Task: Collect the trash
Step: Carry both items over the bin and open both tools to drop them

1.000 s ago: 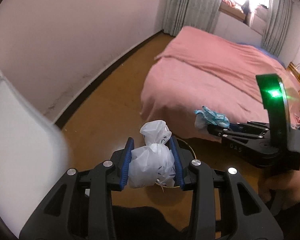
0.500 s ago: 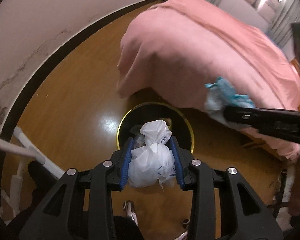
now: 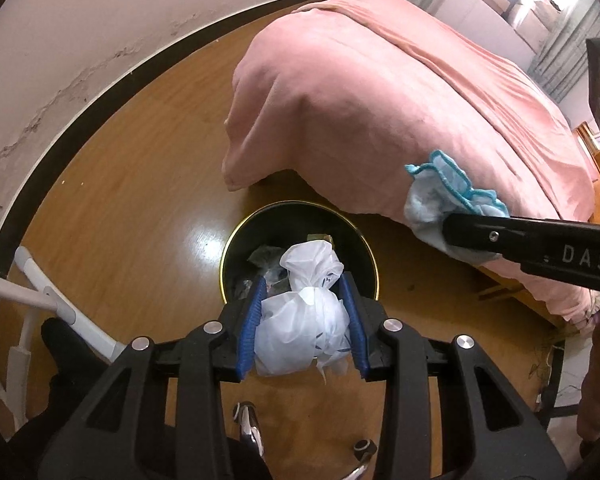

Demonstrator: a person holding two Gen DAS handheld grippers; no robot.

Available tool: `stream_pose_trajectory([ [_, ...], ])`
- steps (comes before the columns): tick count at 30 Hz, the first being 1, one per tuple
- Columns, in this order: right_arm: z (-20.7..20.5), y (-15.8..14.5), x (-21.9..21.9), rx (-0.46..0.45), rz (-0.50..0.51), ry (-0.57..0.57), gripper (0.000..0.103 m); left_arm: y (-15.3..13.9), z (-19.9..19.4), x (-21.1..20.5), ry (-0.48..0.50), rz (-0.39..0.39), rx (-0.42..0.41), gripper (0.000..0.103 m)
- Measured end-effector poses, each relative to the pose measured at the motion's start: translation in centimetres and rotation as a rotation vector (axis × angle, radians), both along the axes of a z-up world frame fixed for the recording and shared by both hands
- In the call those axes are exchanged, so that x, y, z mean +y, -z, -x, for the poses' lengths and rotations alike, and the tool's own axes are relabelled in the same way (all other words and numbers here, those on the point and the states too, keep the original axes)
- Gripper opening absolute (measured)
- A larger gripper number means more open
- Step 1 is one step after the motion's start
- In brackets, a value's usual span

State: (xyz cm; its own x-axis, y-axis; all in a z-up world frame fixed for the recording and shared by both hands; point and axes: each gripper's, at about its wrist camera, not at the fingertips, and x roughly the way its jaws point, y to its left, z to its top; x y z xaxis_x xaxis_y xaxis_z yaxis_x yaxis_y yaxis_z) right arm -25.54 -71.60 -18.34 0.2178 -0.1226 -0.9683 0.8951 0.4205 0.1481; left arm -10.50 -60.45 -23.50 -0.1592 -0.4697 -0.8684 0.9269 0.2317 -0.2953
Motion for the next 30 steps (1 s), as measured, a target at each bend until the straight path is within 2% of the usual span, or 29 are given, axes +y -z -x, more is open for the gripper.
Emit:
stream_pose_trajectory([
  [2,0.1,0.0,0.0,0.0,-0.001,0.003,0.022,0.0,0.0,0.1,0.005,0.001,-0.006,0.041],
  [5,0.1,-0.1,0.0,-0.001,-0.002,0.008,0.022,-0.2,0.0,0.2,0.002,0.007,-0.007,0.06],
  [16,0.0,0.1,-0.1,-0.007,-0.005,0.007,0.022,-0.6,-0.4,0.7,-0.016,0.02,0.0,0.068],
  [19,0.1,0.1,-0.2,-0.01,-0.005,0.012,0.032,-0.6,-0.4,0.7,-0.017,0.021,0.0,0.07],
  [21,0.1,-0.2,-0.2,-0.014,0.005,0.016,0.052,-0.7,-0.4,0.7,-0.018,0.022,0.0,0.07],
  [30,0.4,-1.1,-0.1,-0.033,0.039,0.034,0.058,-1.3,-0.5,1.2,-0.029,0.044,0.005,0.07],
])
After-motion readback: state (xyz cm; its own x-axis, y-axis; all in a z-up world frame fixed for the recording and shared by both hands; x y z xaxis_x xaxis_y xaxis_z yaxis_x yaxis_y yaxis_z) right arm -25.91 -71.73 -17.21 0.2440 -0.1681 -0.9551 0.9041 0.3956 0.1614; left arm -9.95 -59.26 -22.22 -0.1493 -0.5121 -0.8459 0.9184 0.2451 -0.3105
